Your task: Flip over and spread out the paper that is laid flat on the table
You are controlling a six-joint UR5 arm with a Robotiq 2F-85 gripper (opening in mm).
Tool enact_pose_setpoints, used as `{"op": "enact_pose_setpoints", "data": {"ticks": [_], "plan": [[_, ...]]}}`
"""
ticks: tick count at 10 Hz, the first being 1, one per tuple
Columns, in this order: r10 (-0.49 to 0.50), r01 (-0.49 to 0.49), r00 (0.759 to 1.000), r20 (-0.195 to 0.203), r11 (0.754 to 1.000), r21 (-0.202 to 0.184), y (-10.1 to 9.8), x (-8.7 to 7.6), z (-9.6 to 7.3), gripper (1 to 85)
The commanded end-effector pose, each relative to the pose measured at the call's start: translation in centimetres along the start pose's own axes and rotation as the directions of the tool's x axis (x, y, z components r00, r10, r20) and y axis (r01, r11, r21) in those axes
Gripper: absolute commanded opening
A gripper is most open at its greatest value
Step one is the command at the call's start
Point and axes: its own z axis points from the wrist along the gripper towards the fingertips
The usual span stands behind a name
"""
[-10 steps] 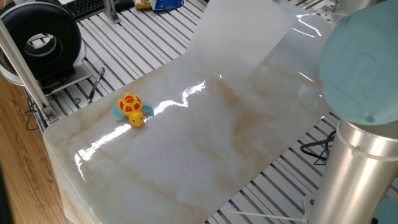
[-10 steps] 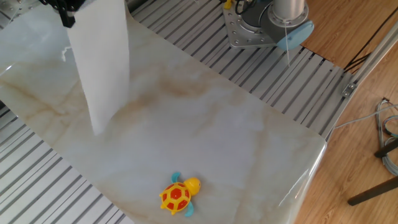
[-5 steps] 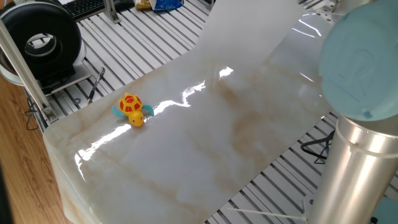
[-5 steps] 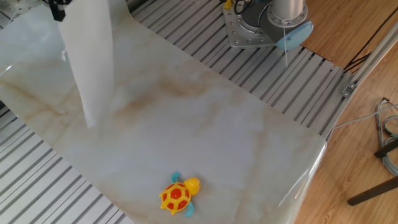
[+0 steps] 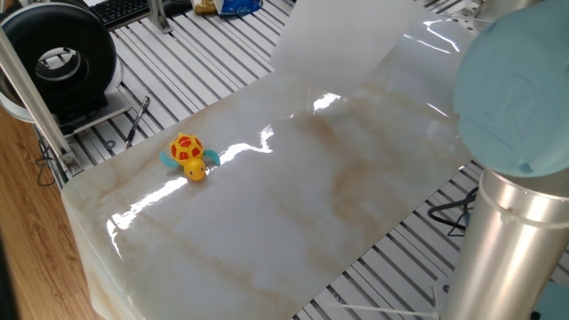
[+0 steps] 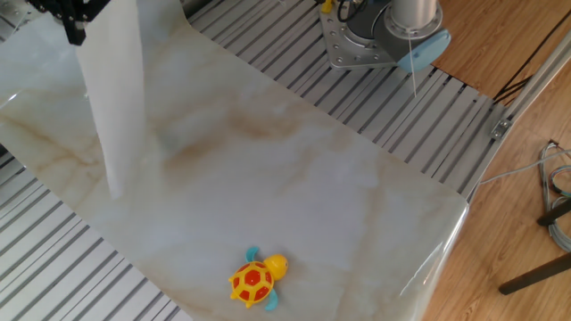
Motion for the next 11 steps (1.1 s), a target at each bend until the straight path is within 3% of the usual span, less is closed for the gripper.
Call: {"op": "enact_pose_setpoints", "data": {"ticks": [1,4,7,11], "plan": [[0.058,-0.055,0.997,0.052,0.997,-0.047,1.4,-2.4,0.7,1.3],[0.121,-0.116,0.99,0.065,0.99,-0.082,2.6,-3.6,1.6,1.3],[0.119,-0.114,0.991,0.06,0.99,-0.083,2.6,-3.4,1.5,1.3],[0.052,-0.051,0.999,0.016,0.996,-0.066,1.7,-1.5,0.9,1.3]]}}
